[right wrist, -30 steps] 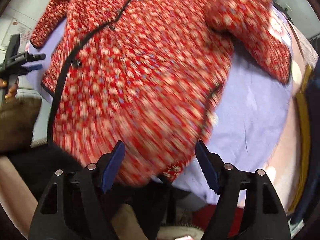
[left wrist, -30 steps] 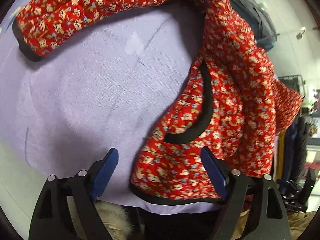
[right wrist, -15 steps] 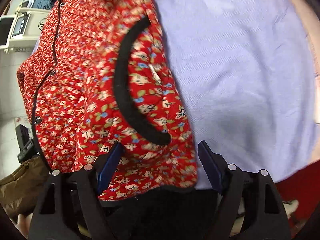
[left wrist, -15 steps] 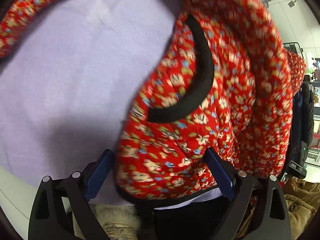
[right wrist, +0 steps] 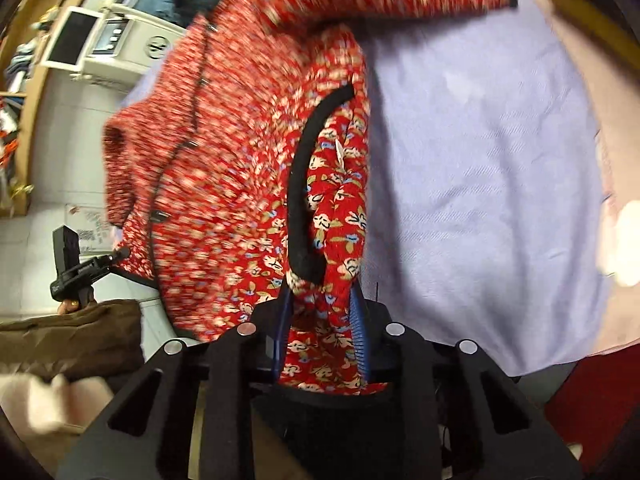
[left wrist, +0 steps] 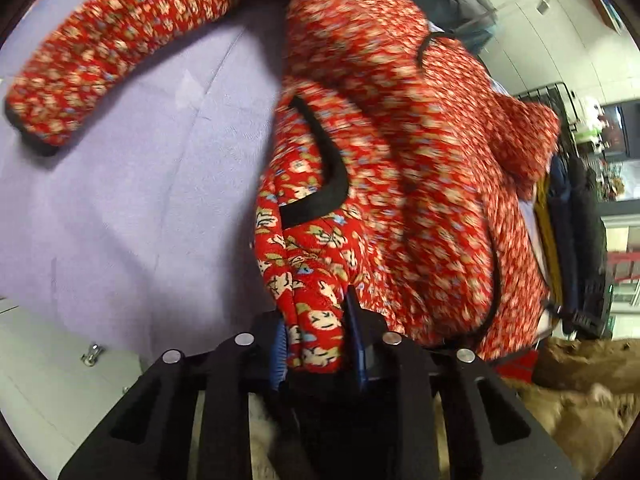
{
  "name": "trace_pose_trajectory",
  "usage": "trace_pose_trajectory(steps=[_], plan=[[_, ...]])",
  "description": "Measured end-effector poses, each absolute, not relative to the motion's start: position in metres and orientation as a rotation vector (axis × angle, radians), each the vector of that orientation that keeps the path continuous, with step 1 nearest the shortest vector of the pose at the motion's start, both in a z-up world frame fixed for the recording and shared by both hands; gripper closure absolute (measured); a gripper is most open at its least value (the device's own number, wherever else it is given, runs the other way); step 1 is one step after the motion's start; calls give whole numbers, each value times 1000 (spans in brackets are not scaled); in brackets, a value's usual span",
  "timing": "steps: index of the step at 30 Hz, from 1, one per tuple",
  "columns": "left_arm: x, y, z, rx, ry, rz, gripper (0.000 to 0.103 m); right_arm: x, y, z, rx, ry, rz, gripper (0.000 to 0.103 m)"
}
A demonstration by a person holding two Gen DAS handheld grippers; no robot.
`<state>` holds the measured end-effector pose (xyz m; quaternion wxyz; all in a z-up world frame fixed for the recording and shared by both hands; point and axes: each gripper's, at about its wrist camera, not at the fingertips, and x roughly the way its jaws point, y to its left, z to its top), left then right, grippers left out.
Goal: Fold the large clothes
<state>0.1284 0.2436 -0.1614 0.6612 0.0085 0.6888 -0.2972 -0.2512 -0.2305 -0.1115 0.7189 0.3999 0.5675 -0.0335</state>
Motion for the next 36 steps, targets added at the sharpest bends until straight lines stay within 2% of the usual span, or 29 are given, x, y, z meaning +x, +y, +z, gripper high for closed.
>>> trace_pose_trajectory(steps=[2, 5, 7, 8, 11, 12, 13, 14, 15, 17, 21, 23, 26, 29, 31, 33, 35, 36], plan=[[112, 242, -159, 81, 1571, -666, 80, -256, -237, -103, 865, 1251, -71, 77], [92, 261, -168, 154, 1614, -626, 80, -260, -241, -122, 807, 1323, -90, 77], [87, 270, -189, 186, 1658, -555, 81, -259, -232, -153, 700, 1468, -170, 77], [81, 278, -210, 216, 1711, -481, 84, -260, -230, -164, 640, 1508, -204, 77], [77, 301, -233, 214, 1792, -313, 84, -264, -234, -161, 674, 1481, -229, 77], [80, 305, -221, 119, 1753, -317, 84, -263, -238, -152, 687, 1439, -227, 75], [86, 306, -208, 63, 1712, -327, 82, -261, -241, -144, 679, 1405, -228, 64], [94, 302, -191, -4, 1647, -339, 71, -258, -242, -137, 661, 1381, -228, 54], [100, 294, -177, -37, 1600, -353, 51, -248, -241, -126, 621, 1347, -213, 41], [103, 277, -153, -64, 1537, -410, 37, -228, -234, -119, 574, 1336, -152, 39], [98, 209, -116, -50, 1474, -658, 37, -183, -211, -115, 538, 1322, -44, 39], [81, 161, -119, 52, 1487, -751, 37, -167, -192, -117, 523, 1324, 9, 39], [48, 104, -142, 243, 1524, -854, 37, -158, -171, -118, 493, 1330, 60, 39], [33, 74, -206, 357, 1621, -796, 37, -154, -159, -129, 474, 1364, 59, 39], [22, 61, -241, 543, 1672, -688, 36, -151, -157, -136, 472, 1397, 58, 39], [20, 55, -242, 573, 1671, -710, 35, -154, -159, -136, 472, 1400, 54, 39], [25, 59, -238, 571, 1710, -719, 34, -158, -167, -137, 478, 1403, 36, 33], [28, 65, -239, 553, 1749, -703, 28, -159, -170, -139, 483, 1404, 30, 33]])
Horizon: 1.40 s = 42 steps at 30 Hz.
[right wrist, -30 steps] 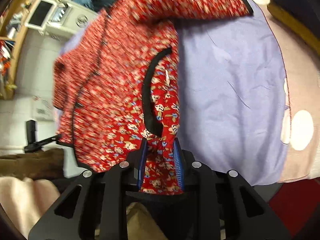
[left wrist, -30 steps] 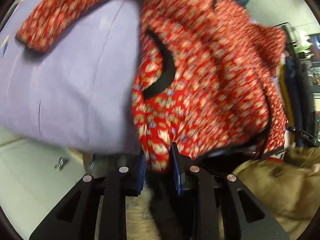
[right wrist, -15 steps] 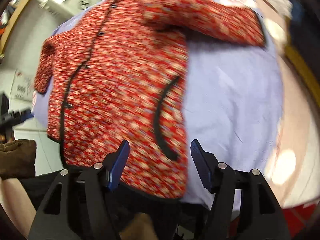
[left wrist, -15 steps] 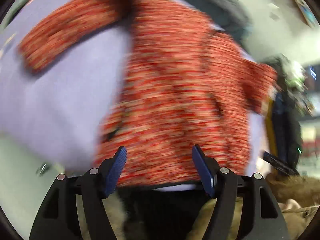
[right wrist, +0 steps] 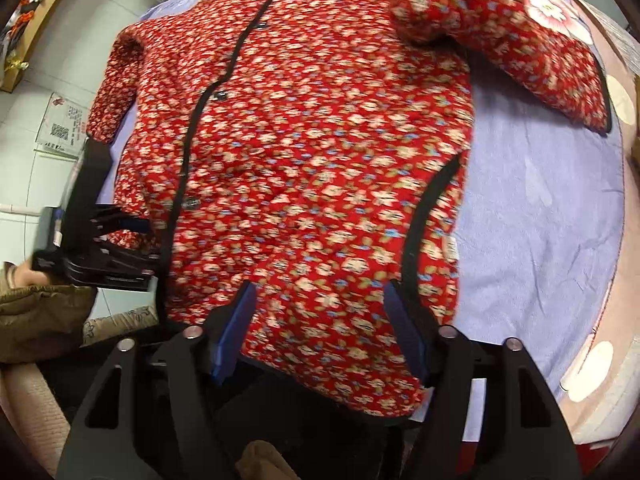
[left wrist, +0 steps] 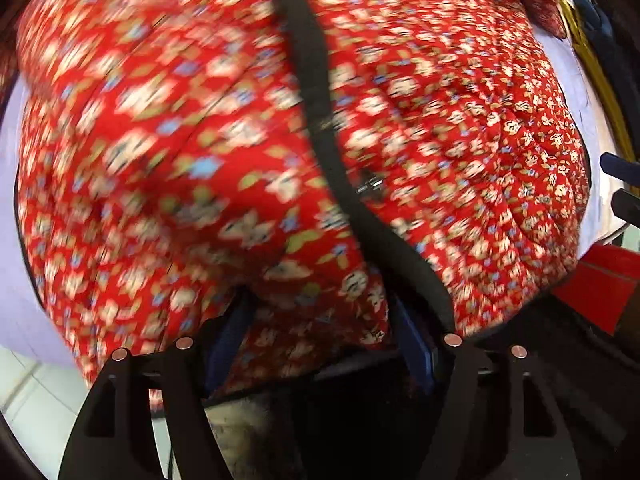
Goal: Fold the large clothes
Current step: 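Release the jacket and smooth the front panel flat with both grippers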
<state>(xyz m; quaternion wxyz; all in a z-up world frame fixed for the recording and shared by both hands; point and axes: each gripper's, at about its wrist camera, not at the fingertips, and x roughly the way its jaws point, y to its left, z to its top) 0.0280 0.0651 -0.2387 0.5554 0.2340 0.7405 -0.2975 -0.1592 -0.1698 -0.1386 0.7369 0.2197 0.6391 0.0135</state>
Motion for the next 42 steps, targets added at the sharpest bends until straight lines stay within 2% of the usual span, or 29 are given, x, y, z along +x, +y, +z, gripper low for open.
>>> trace_pose_trajectory(steps=[2, 3, 6, 7, 10, 13, 15, 20, 22, 23, 25, 26, 28, 29, 30, 32, 35, 37, 42], plan=[[29, 78, -242, 548, 1842, -680, 22, -160, -177, -142, 496, 1410, 16, 33], [26, 85, -244, 606, 1860, -659, 22, -161, -181, -142, 504, 1411, 7, 33], [4, 105, -253, 1008, 1753, -526, 26, -160, -189, -144, 525, 1402, 9, 33], [3, 115, -254, 1036, 1738, -491, 27, -160, -189, -144, 524, 1401, 11, 33], [21, 140, -231, 738, 1770, -485, 29, -157, -188, -146, 522, 1403, 30, 33], [41, 159, -192, 521, 1634, -464, 25, -150, -183, -148, 512, 1409, 53, 33], [54, 175, -179, 456, 1535, -351, 10, -146, -179, -151, 500, 1419, 73, 33], [54, 216, -218, 445, 1555, -208, 11, -137, -171, -153, 471, 1431, 113, 33], [49, 219, -232, 372, 1617, -233, 24, -134, -169, -154, 470, 1443, 120, 33], [54, 215, -236, 332, 1621, -257, 35, -134, -168, -154, 469, 1443, 126, 33], [47, 212, -240, 362, 1612, -250, 38, -133, -168, -155, 467, 1443, 128, 33], [46, 209, -242, 364, 1622, -258, 50, -133, -169, -157, 471, 1450, 126, 33], [46, 204, -233, 337, 1629, -280, 65, -133, -170, -160, 479, 1459, 123, 33], [45, 206, -229, 344, 1615, -305, 77, -134, -171, -159, 480, 1458, 121, 33], [46, 199, -215, 351, 1594, -314, 84, -134, -172, -158, 482, 1454, 118, 33], [55, 220, -202, 382, 1567, -238, 87, -136, -177, -157, 492, 1442, 107, 33], [76, 267, -206, 223, 1625, -171, 87, -137, -184, -162, 517, 1448, 93, 33], [76, 267, -211, 177, 1648, -183, 86, -138, -187, -165, 533, 1450, 91, 33], [56, 214, -217, 400, 1655, -277, 43, -138, -193, -166, 540, 1449, 84, 33]])
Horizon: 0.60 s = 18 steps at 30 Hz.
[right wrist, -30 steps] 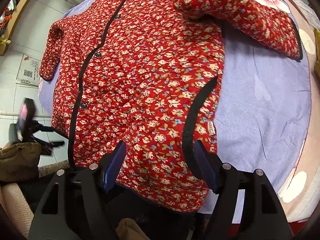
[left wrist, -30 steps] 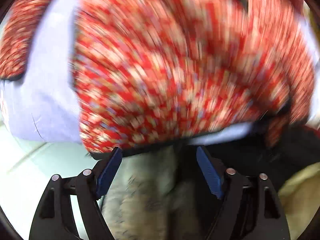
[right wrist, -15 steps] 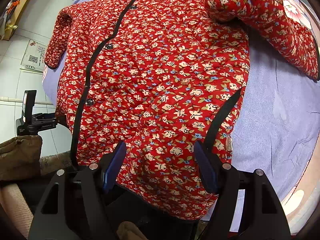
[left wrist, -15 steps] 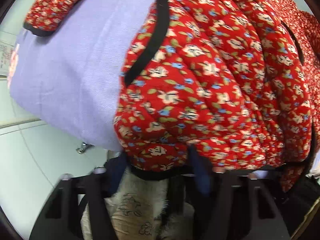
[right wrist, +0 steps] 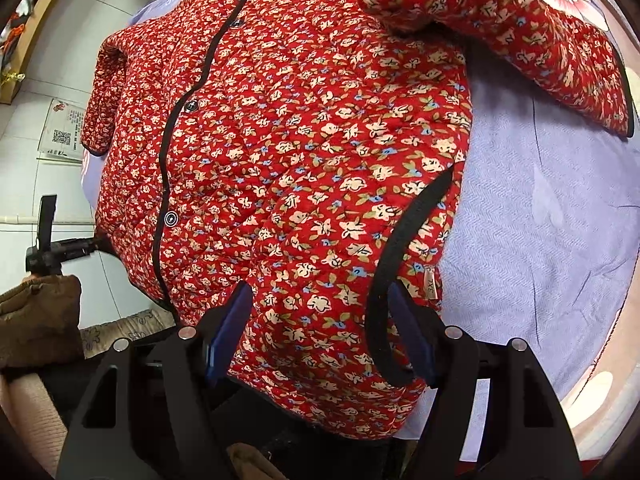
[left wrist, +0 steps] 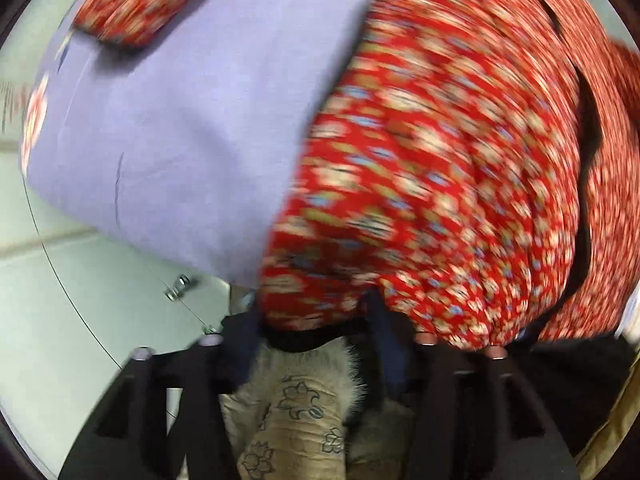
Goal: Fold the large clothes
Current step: 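Release the jacket and smooth the front panel flat with both grippers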
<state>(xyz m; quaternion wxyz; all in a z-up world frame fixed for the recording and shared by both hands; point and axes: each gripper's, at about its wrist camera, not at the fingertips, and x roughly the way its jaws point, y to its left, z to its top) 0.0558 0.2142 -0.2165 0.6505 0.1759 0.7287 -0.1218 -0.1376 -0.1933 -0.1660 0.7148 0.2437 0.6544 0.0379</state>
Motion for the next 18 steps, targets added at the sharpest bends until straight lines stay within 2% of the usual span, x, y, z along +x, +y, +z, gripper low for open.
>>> trace_pose_trajectory(steps=[2, 7, 9, 15, 18], plan=[[59, 218, -210, 403, 1646, -287, 33, -139, -197, -167, 549, 1447, 68, 33], [79, 212, -171, 276, 1566, -223, 31, -142, -223, -160, 620, 1367, -8, 33], [99, 219, -151, 235, 1524, -181, 22, -148, -252, -154, 746, 1272, -73, 33], [132, 199, -118, 53, 1447, -163, 22, -187, -351, -171, 1309, 916, -330, 33], [116, 158, -142, 72, 1435, -217, 22, -198, -378, -188, 1450, 807, -433, 33]])
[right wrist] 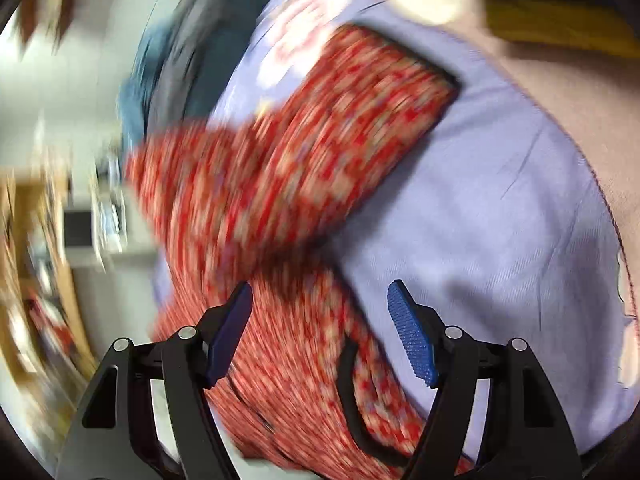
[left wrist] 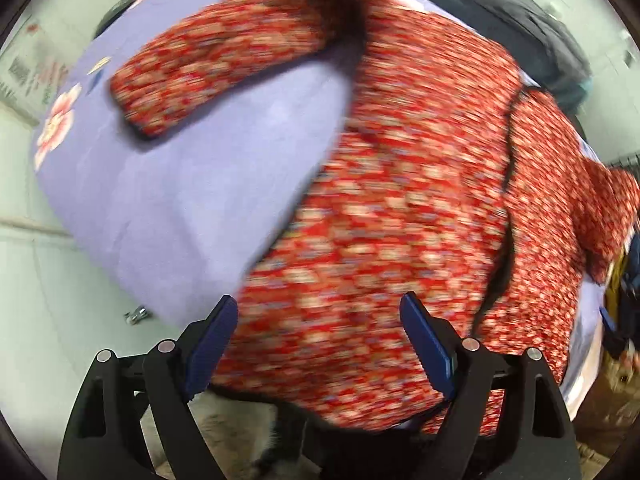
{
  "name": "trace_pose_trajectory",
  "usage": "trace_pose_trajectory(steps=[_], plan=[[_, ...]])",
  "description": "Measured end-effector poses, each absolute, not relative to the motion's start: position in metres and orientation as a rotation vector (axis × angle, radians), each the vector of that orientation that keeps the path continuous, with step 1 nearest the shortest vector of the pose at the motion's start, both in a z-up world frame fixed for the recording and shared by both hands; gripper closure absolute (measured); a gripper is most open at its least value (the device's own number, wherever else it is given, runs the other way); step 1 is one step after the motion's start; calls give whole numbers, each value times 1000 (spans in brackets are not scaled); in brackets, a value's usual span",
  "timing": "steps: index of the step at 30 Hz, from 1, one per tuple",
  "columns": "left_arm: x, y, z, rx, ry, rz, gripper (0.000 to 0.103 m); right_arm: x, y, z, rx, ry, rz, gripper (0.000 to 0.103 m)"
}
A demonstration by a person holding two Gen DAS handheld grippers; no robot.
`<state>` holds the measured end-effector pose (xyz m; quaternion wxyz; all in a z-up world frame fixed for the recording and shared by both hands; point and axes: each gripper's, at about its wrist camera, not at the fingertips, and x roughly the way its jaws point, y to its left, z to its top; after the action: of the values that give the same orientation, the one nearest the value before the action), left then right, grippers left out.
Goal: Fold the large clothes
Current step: 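Release the jacket and smooth the front panel flat with both grippers, then grasp the sleeve cuff with the right gripper and lift it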
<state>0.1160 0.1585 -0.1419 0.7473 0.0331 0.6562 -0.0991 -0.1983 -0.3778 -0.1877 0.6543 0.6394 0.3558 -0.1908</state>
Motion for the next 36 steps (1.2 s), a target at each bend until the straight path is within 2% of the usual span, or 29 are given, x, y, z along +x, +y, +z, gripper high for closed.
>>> trace_pose_trajectory(steps=[4, 7, 9, 15, 17, 19, 20, 24, 28, 32, 36], plan=[[101, 94, -153, 270, 1415, -298, 22, -199, -397, -204, 1508, 705, -555, 33], [88, 56, -158, 305, 1438, -378, 20, -192, -407, -216, 1486, 711, -626, 33], [78, 38, -161, 332, 1436, -417, 15, -188, -412, -229, 1504, 720, -643, 33], [68, 18, -165, 394, 1436, -416, 15, -188, -415, -238, 1507, 697, -665, 33], [71, 17, -170, 370, 1450, -394, 15, -187, -413, -236, 1470, 727, -691, 42], [72, 12, -179, 342, 1470, -377, 15, -181, -413, -235, 1450, 735, -684, 72], [73, 17, -176, 335, 1474, -375, 15, -178, -411, -236, 1461, 738, -660, 77], [74, 12, -181, 369, 1466, -392, 15, -172, -402, -216, 1350, 768, -659, 85], [71, -3, -178, 431, 1449, -429, 15, -161, -385, -168, 1091, 772, -598, 88], [72, -20, -180, 470, 1421, -475, 15, -167, -387, -119, 937, 707, -592, 89], [79, -31, -179, 481, 1396, -513, 15, -186, -406, -46, 746, 573, -645, 91]])
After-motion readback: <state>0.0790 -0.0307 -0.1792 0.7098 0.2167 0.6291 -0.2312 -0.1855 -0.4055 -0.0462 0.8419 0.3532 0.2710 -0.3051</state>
